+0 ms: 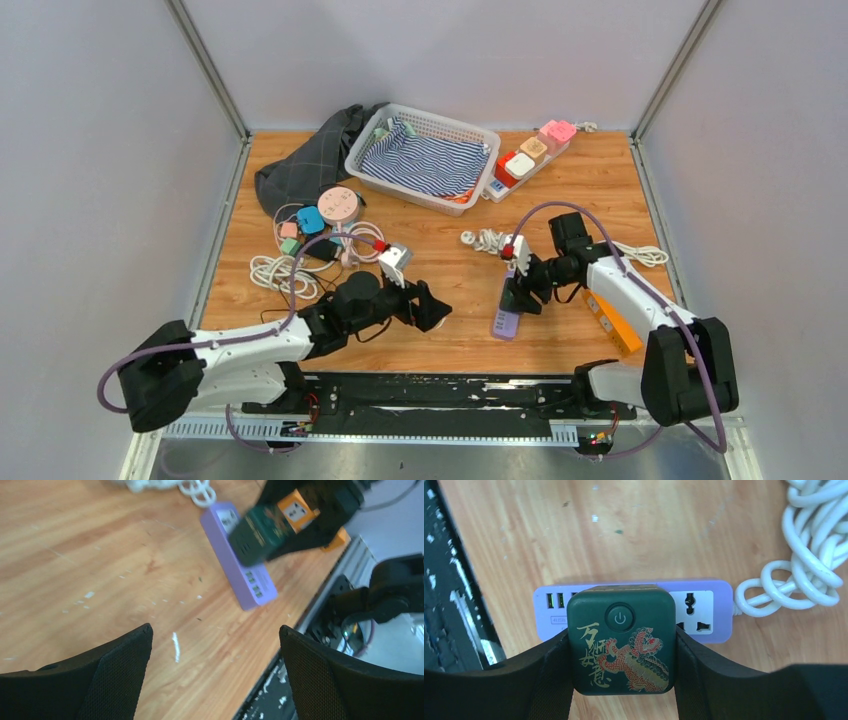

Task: Pull the plug off the socket
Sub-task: Remove the plug from the socket.

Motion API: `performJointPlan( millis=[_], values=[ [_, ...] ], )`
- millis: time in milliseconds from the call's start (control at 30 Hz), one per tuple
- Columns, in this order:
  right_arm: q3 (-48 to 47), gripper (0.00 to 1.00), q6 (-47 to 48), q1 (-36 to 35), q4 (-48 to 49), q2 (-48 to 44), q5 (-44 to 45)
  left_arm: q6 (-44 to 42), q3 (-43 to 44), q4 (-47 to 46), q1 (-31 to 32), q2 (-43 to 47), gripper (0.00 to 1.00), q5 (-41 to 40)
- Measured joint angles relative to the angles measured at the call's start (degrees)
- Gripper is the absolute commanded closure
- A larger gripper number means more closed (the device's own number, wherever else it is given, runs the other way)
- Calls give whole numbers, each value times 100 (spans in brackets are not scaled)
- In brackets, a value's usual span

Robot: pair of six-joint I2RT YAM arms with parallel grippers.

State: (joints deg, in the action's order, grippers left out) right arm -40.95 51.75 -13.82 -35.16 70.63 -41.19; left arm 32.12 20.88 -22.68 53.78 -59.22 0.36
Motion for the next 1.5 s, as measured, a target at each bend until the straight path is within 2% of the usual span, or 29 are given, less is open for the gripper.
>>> performJointPlan(
  millis=[233,567,867,1033,1300,1400,1500],
  values=[
    [-125,100,-1222,162,428,131,243,-31,289,-560,1056,-1388,0,-476],
    [-173,100,-1808,168,570,203,254,-1349,981,-1342,2135,-2839,2,-1606],
    [-201,100,-1906,199,568,232,212,-1989,1029,-2732,2197,-4135,4,-1958],
    [-201,100,-1906,203,570,234,205,-2181,1244,-2977,2197,-4457,9,-2118],
    [-216,100,-1915,238,562,262,155,-2404,1871,-3169,2245,-5101,11,-2083],
    [-216,100,-1915,238,564,267,138,-2435,1974,-3165,2260,-5296,19,-2262],
    [-219,100,-1915,240,564,273,127,-2470,2033,-3141,2260,-5405,31,-2503]
  ],
)
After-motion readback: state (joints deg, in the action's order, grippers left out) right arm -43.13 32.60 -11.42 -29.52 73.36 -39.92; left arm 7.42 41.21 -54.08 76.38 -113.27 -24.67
